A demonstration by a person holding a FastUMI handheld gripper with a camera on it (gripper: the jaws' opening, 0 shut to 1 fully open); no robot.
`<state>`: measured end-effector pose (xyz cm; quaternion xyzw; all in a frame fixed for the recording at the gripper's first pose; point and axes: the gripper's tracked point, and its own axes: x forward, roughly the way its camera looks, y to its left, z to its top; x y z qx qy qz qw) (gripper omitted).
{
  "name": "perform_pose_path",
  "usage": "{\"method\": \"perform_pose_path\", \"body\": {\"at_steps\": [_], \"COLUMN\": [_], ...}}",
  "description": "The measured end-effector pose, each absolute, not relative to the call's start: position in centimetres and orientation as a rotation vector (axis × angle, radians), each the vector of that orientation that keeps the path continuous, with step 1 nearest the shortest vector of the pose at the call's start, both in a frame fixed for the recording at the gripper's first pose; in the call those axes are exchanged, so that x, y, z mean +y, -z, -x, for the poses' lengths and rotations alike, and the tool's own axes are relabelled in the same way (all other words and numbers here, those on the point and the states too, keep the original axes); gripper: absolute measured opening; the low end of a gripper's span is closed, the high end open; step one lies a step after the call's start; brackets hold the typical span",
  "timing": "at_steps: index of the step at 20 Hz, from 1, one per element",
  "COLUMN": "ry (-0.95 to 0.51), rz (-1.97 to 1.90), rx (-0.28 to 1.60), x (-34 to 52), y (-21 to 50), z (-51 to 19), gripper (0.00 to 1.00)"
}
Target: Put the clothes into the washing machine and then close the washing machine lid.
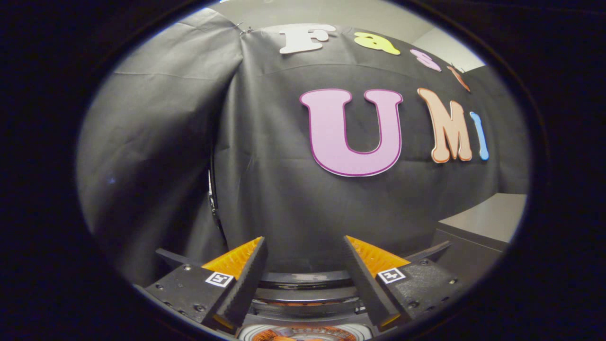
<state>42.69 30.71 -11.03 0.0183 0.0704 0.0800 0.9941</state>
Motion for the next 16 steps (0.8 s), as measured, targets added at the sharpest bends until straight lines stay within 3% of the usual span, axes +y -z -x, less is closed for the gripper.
{"method": "perform_pose_path", "body": {"at_steps": [16], "ry": [-0.156], "rz": [-0.043], "rx": [0.072], "x": [30.1], "y": [11.2], "z": [-38.4], "gripper": [0.95]}}
